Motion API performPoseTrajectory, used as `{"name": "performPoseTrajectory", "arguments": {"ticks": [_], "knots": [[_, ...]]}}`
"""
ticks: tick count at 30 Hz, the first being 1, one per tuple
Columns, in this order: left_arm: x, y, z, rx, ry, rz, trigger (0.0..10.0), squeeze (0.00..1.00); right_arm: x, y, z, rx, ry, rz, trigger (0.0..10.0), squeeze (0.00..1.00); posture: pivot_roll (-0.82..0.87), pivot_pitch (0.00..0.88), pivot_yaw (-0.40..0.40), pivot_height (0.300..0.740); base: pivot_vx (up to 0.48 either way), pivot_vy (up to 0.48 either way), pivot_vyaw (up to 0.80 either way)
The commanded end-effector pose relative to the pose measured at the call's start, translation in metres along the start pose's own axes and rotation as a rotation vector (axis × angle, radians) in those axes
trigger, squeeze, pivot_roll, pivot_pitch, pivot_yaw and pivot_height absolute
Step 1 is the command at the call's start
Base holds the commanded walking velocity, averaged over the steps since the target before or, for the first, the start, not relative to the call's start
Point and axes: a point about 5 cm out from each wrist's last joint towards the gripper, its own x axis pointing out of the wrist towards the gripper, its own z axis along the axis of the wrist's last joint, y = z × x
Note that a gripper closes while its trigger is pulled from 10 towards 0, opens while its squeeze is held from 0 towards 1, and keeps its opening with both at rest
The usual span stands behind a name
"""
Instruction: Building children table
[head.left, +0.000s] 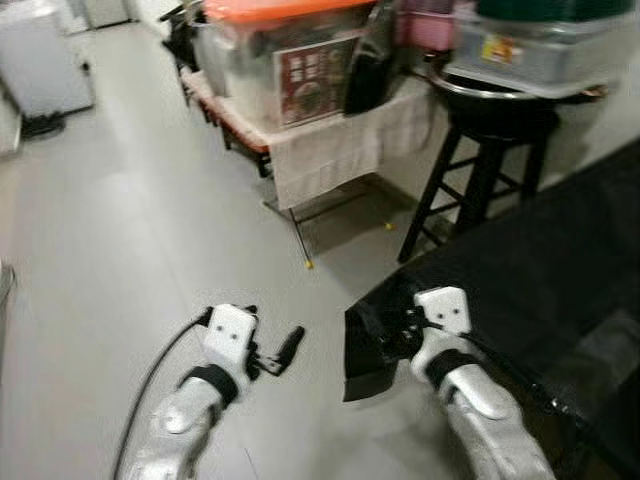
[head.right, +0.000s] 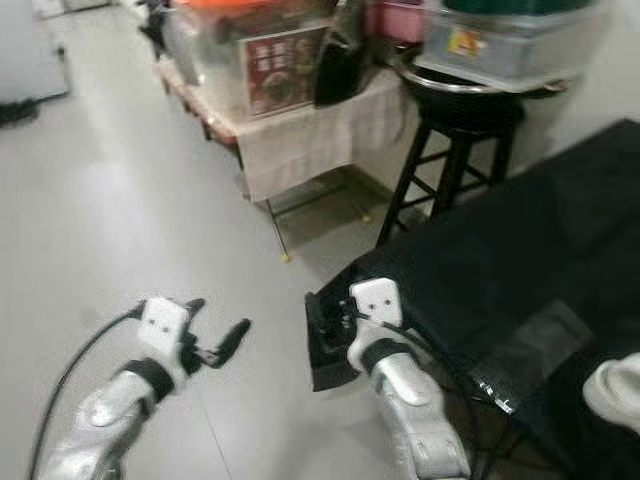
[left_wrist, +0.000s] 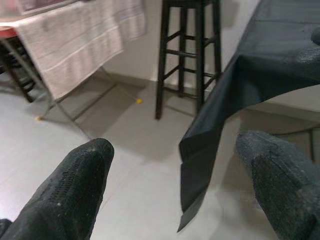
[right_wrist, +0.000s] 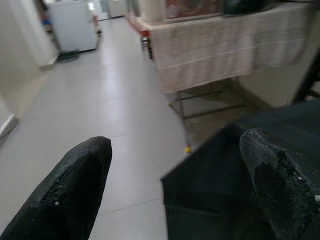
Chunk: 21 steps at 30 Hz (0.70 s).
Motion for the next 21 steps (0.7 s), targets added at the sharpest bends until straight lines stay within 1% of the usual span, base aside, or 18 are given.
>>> {"name": "performPoseTrajectory", "arguments": {"ticks": [1, 14, 19, 20, 21], "knots": [[-0.0011, 0.0044, -0.0038, 0.011, 0.017, 0.019, 10.0, 0.0, 0.0009, 0.0023, 0.0003, 0.005, -0.003, 0.013, 10.0, 0.0, -0.08, 0.106, 0.06, 0.74, 0.0, 0.0, -0.8], [0.0004, 0.0049, -0.0036, -0.004, 0.01, 0.027, 10.0, 0.0, 0.0017, 0.0045, 0.002, -0.031, -0.012, 0.034, 10.0, 0.0, -0.09, 0.11, 0.061, 0.74, 0.0, 0.0, -0.8], [0.0013, 0.0052, -0.0038, -0.009, 0.006, 0.031, 10.0, 0.0, 0.0022, 0.005, 0.002, -0.05, -0.009, 0.041, 10.0, 0.0, -0.1, 0.108, 0.05, 0.74, 0.0, 0.0, -0.8], [0.0019, 0.005, -0.0039, -0.011, 0.004, 0.033, 10.0, 0.0, 0.0024, 0.0043, 0.0016, -0.051, -0.006, 0.04, 10.0, 0.0, -0.11, 0.103, 0.024, 0.74, 0.0, 0.0, -0.8], [0.0024, 0.0049, -0.004, -0.012, 0.003, 0.035, 10.0, 0.0, 0.0026, 0.0037, 0.0013, -0.052, -0.004, 0.039, 10.0, 0.0, -0.11, 0.103, 0.024, 0.74, 0.0, 0.0, -0.8]]}}
